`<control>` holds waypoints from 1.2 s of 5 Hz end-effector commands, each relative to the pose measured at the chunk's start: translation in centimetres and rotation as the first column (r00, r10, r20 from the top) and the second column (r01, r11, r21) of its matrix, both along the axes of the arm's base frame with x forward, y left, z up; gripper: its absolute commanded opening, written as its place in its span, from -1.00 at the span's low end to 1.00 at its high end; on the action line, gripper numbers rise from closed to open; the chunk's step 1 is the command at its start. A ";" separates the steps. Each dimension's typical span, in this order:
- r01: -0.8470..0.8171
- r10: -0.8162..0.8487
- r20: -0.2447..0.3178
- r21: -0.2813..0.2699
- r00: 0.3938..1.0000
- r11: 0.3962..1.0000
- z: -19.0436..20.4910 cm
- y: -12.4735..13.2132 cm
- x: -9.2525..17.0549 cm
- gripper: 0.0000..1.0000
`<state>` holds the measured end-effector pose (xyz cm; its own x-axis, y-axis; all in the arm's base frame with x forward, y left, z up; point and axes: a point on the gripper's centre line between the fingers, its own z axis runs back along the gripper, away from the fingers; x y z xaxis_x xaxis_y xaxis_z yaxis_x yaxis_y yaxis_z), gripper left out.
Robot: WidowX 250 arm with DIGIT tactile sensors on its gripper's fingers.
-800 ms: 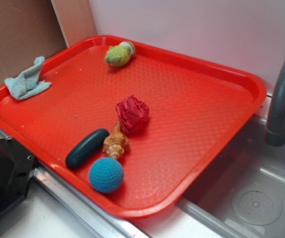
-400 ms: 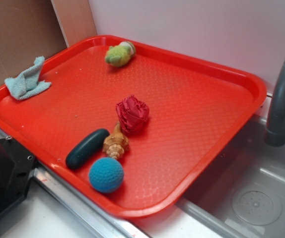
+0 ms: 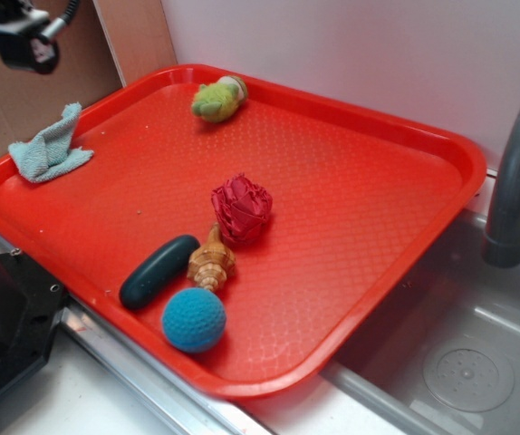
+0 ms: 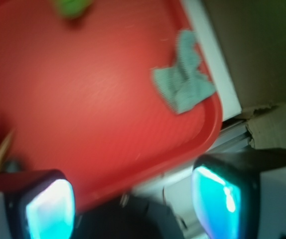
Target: Grab the blue cloth.
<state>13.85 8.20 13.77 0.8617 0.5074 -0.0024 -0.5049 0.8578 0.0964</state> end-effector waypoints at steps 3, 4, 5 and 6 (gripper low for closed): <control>-0.590 0.574 0.167 0.077 0.802 0.803 -6.0 8.8 -0.7 1.00; -0.590 0.574 0.167 0.077 0.802 0.803 -6.0 8.8 -0.7 1.00; -0.590 0.574 0.167 0.077 0.802 0.803 -6.0 8.8 -0.7 1.00; -0.560 0.548 0.217 -0.006 0.808 0.828 -8.0 8.6 0.9 1.00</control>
<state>16.23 16.21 5.11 0.4146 0.8975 0.1504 -0.9069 0.4212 -0.0134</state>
